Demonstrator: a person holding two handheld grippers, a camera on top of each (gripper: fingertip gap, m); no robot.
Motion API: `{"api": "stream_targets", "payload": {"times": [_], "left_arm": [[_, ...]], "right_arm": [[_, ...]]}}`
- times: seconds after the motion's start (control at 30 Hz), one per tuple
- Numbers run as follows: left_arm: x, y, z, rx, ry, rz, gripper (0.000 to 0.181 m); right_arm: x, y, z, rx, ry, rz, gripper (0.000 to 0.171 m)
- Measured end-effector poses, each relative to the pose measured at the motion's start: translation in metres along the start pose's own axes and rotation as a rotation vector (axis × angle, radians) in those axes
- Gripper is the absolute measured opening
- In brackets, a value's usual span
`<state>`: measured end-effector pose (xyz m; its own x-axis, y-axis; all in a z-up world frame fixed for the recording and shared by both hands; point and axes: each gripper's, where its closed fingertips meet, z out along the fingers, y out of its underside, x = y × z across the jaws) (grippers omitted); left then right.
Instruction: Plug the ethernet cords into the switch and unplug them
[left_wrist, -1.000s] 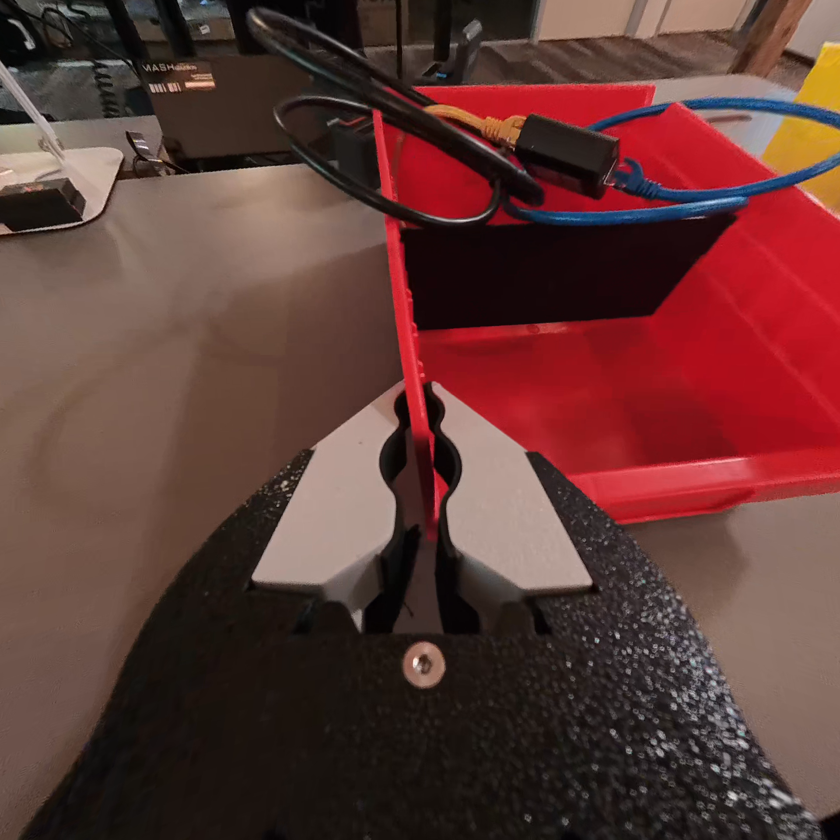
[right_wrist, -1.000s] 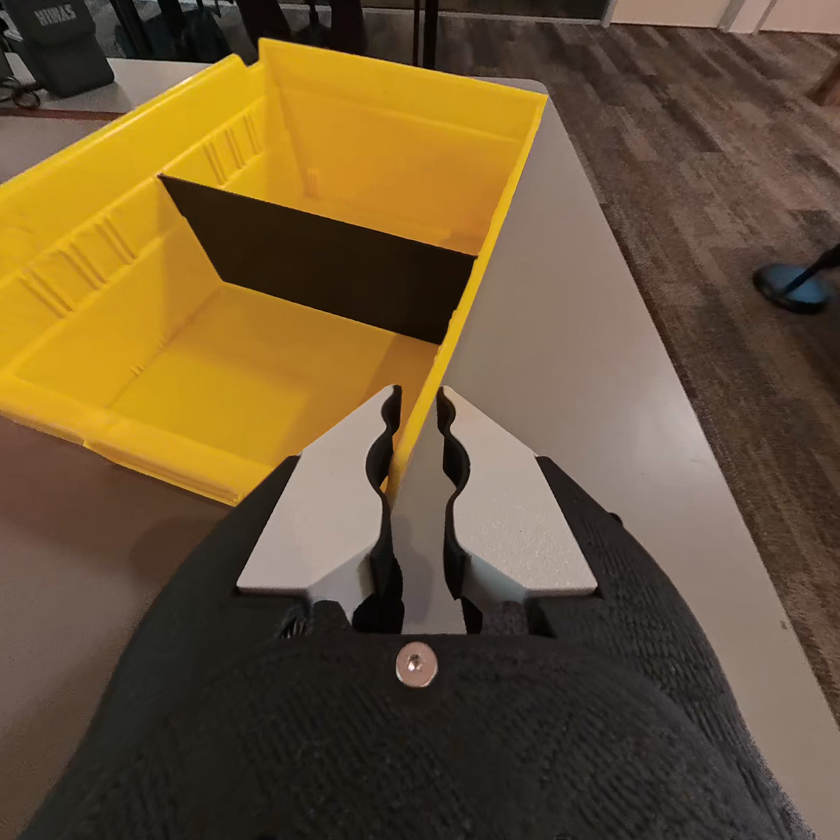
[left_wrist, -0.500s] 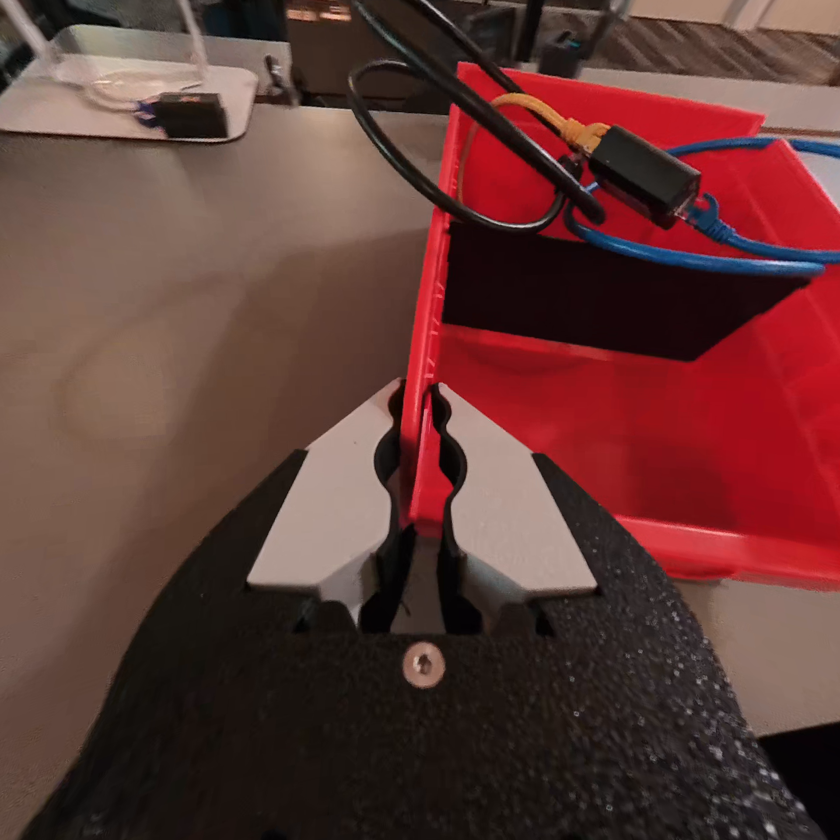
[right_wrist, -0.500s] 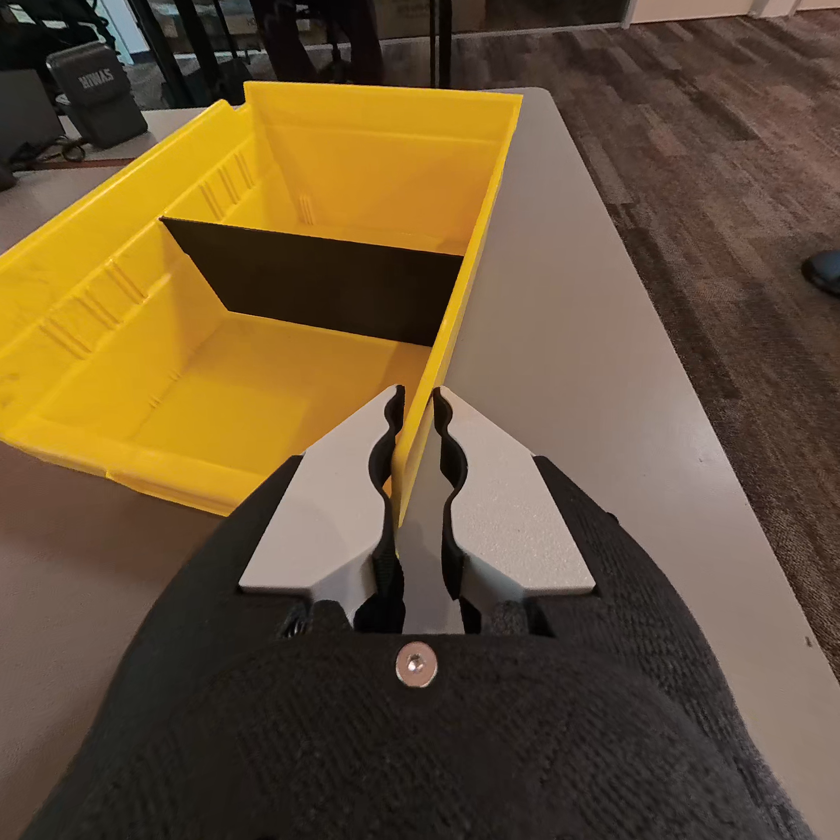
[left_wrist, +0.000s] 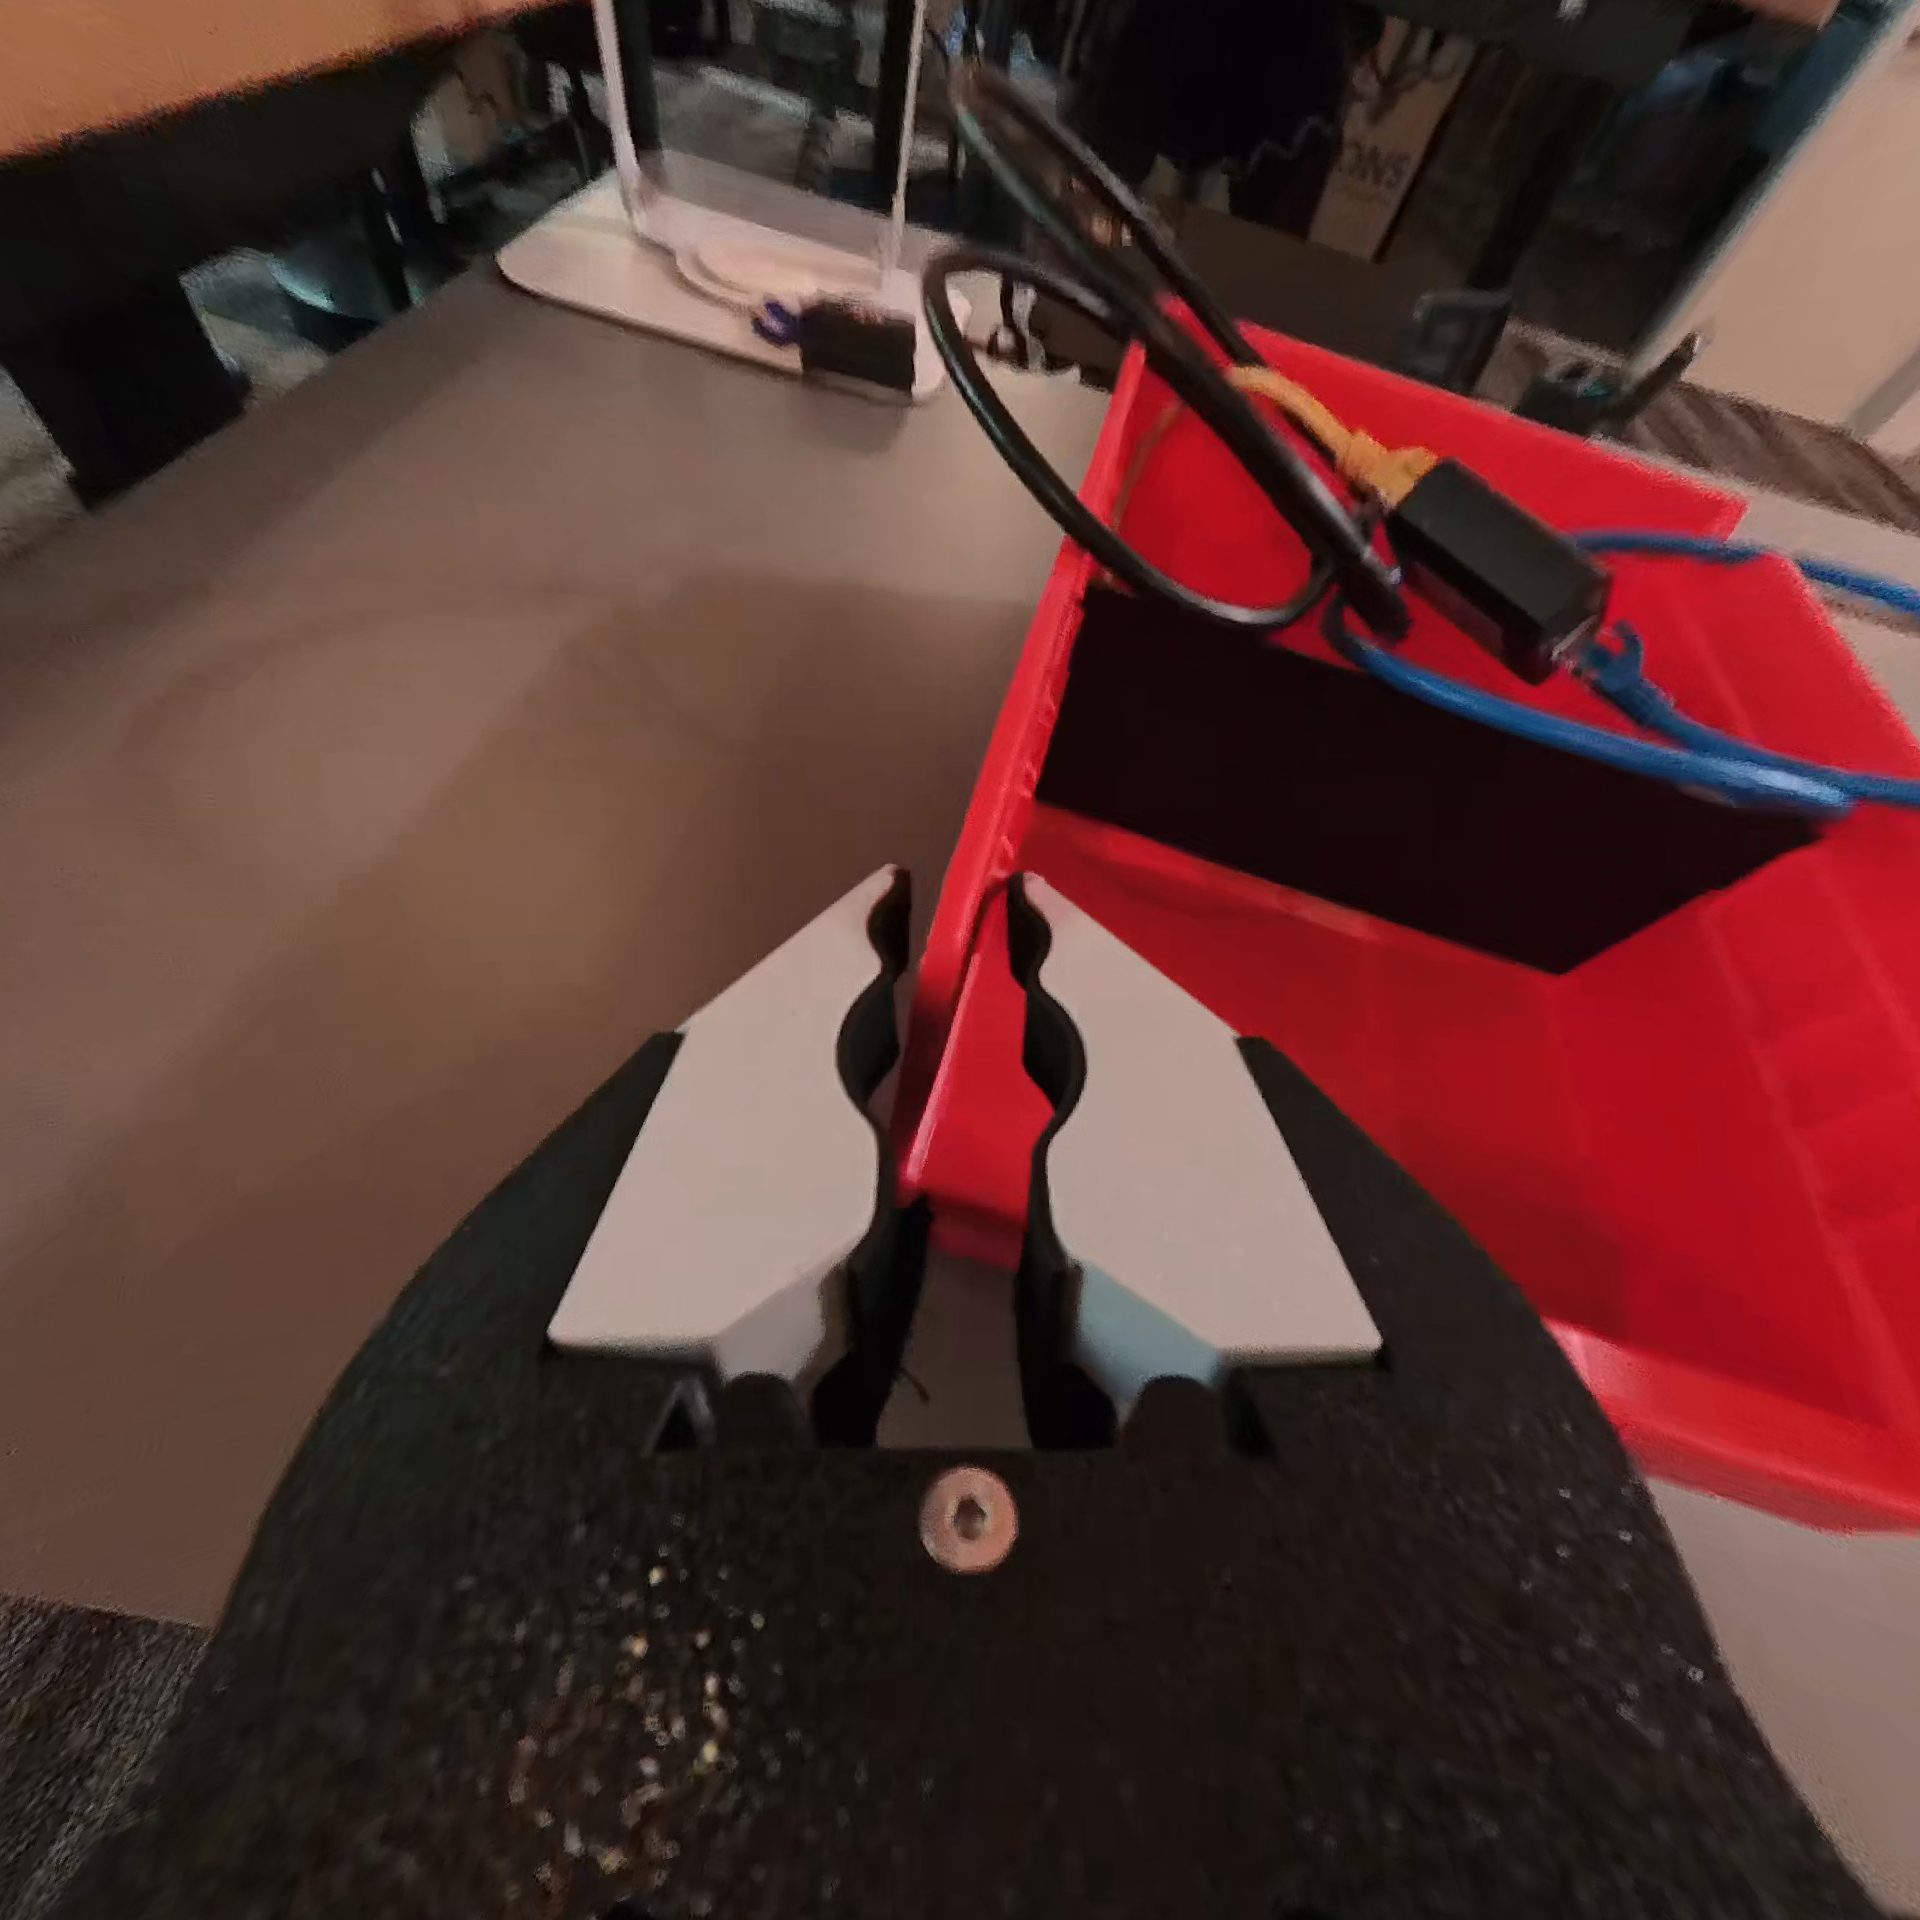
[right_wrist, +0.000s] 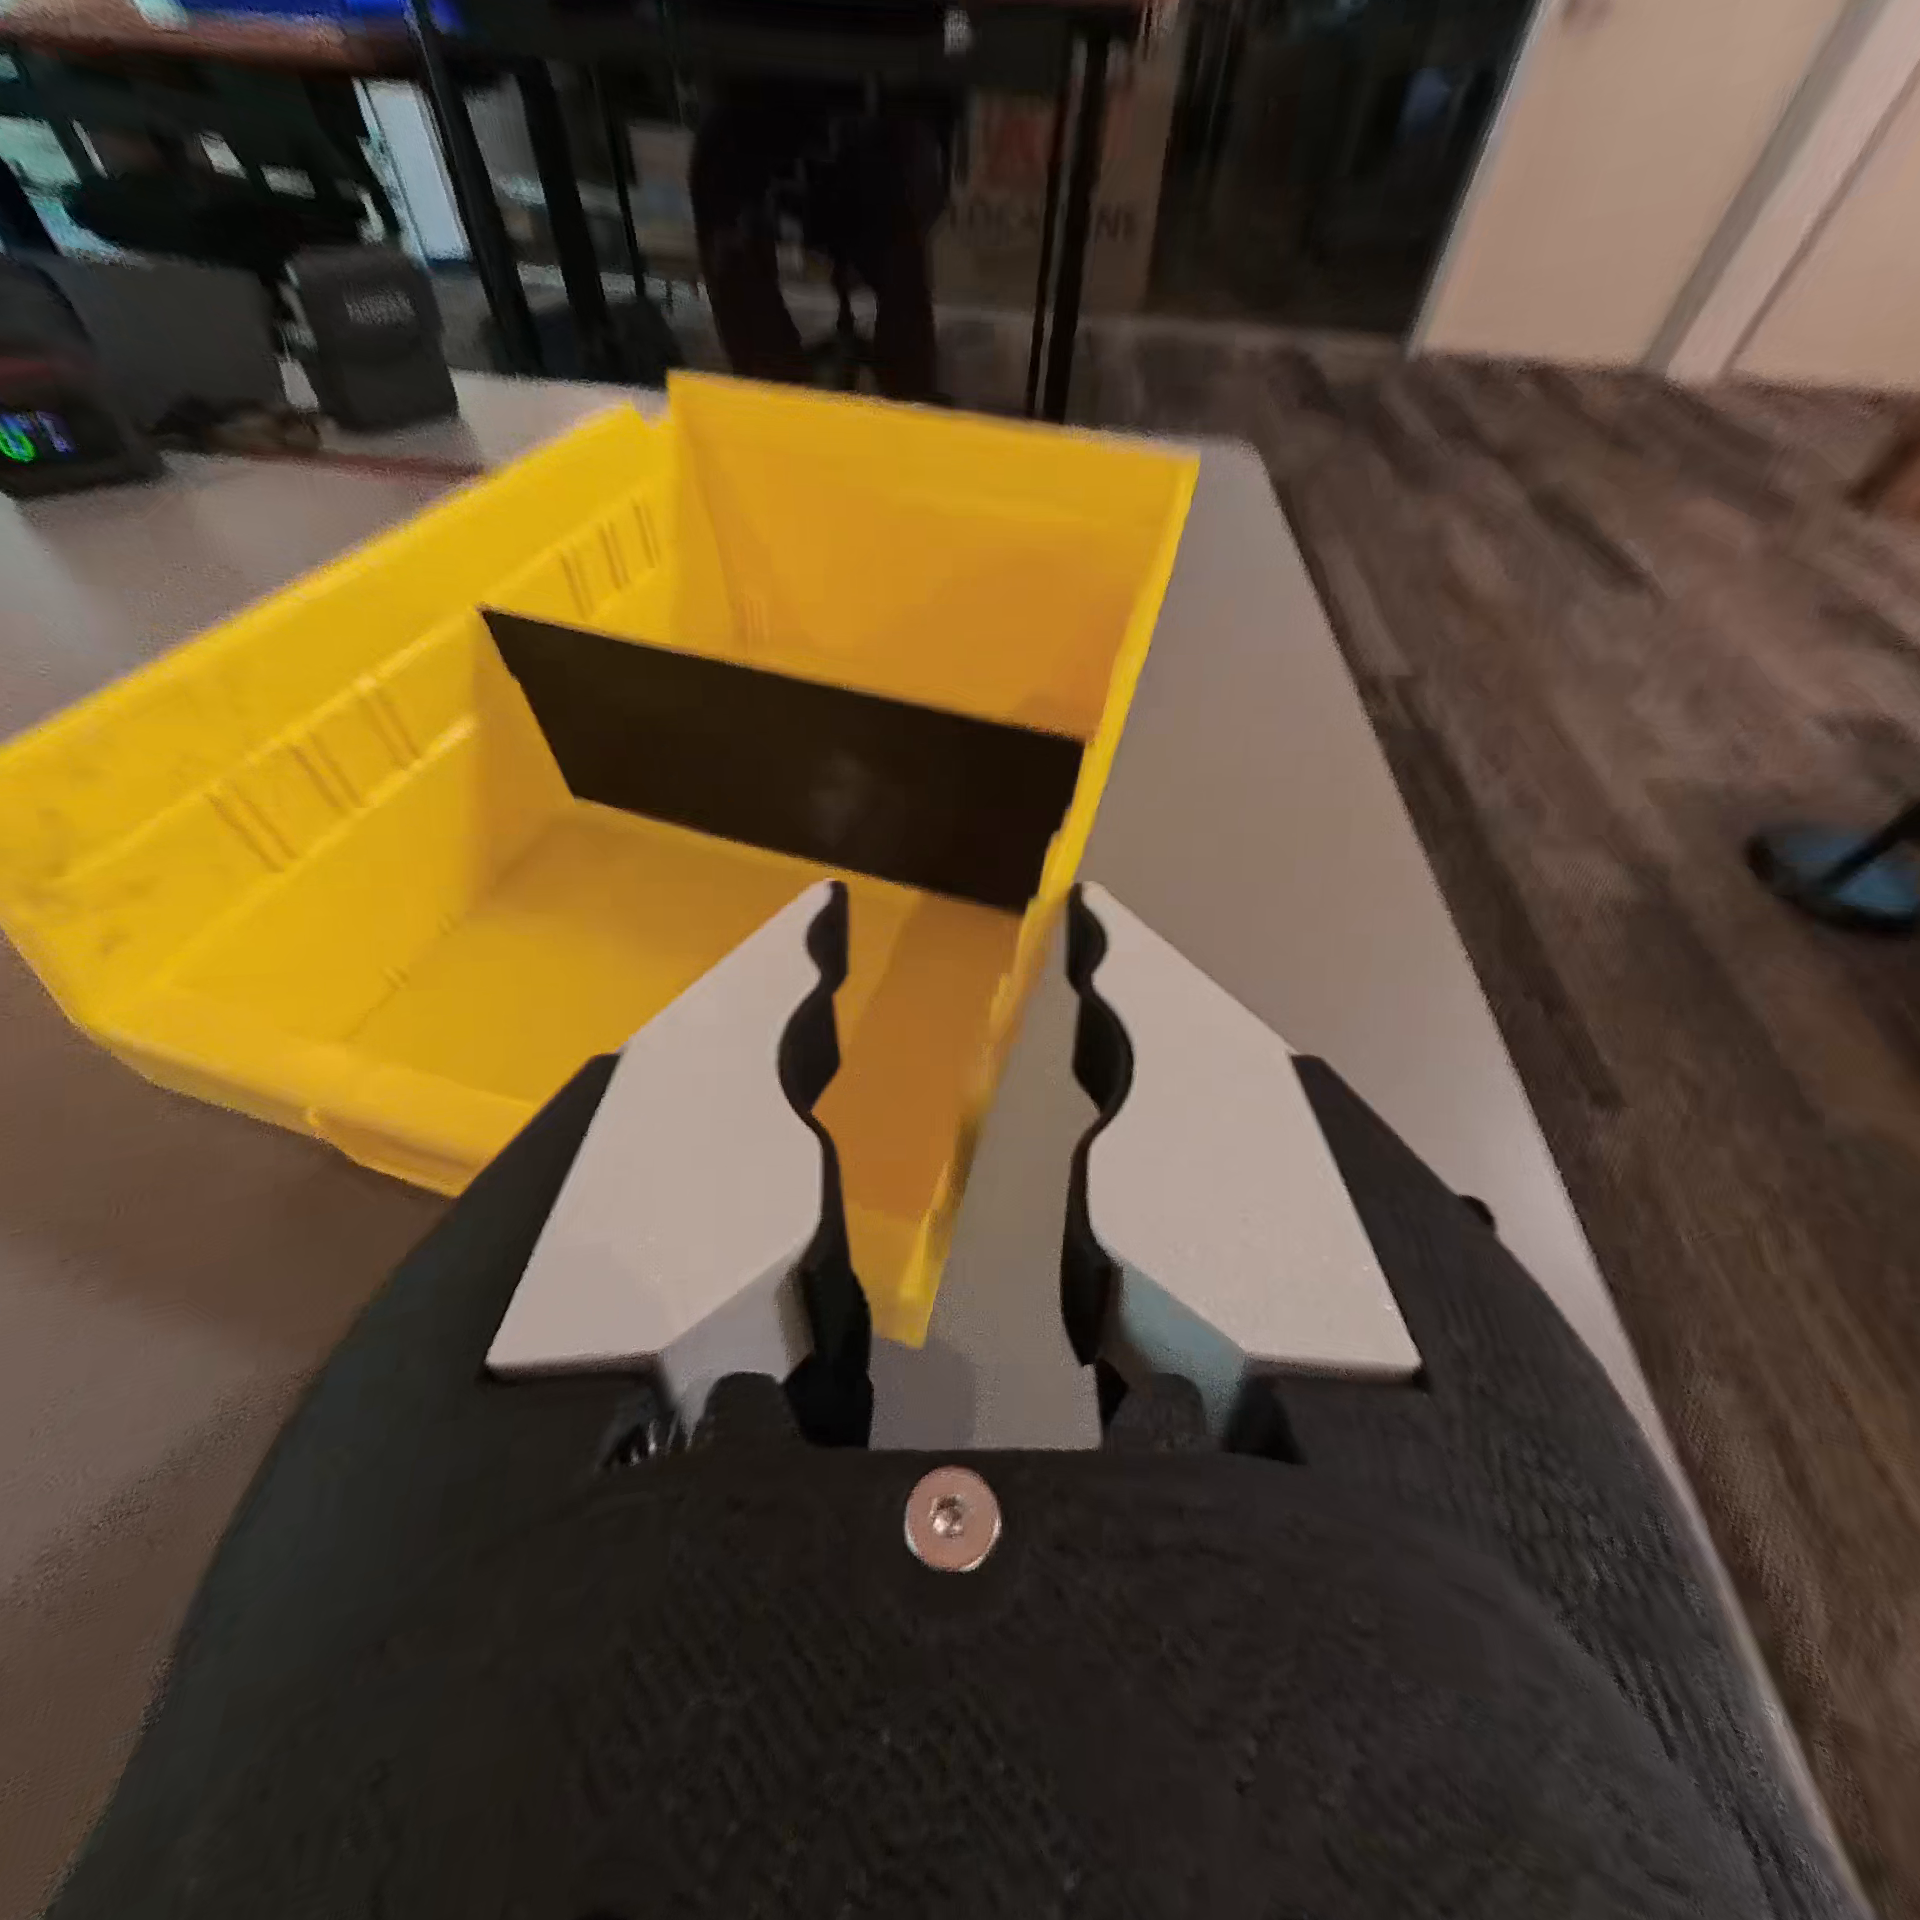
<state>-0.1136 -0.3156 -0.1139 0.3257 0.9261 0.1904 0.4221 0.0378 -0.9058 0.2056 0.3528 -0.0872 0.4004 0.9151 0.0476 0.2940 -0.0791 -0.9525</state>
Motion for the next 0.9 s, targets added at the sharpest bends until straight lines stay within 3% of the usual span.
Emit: {"api": "stream_targets", "payload": {"times": [0.03,0.1,0.17,0.27,0.43,0.53,0.63,0.8,0.9], "left_arm": [[-0.004,-0.009,-0.003,0.054,-0.026,-0.013,0.028],[-0.013,-0.028,-0.013,0.172,-0.070,-0.042,0.069],[-0.018,-0.041,-0.022,0.267,-0.093,-0.076,0.088],[-0.004,-0.056,-0.028,0.368,-0.054,-0.066,0.095],[0.069,-0.071,-0.024,0.383,0.095,0.198,0.087],[0.120,-0.080,-0.023,0.366,0.190,0.412,0.072],[0.160,-0.080,-0.014,0.313,0.247,0.716,0.067],[0.170,-0.068,0.033,0.123,0.189,1.372,0.060],[0.162,-0.057,0.060,0.068,0.199,1.657,0.058]], "right_arm": [[-0.001,-0.012,-0.004,0.060,0.011,-0.028,0.049],[0.002,-0.034,-0.016,0.176,0.093,-0.101,0.055],[0.003,-0.056,-0.030,0.289,0.168,-0.154,0.061],[-0.030,-0.087,-0.044,0.441,0.099,-0.138,0.061],[-0.144,-0.116,-0.046,0.581,-0.194,-0.067,0.059],[-0.236,-0.110,-0.044,0.587,-0.454,-0.101,0.057],[-0.294,-0.090,-0.028,0.550,-0.563,-0.235,0.056],[-0.314,-0.052,0.012,0.424,-0.602,-0.272,0.053],[-0.307,-0.041,0.026,0.370,-0.582,-0.249,0.052]]}}
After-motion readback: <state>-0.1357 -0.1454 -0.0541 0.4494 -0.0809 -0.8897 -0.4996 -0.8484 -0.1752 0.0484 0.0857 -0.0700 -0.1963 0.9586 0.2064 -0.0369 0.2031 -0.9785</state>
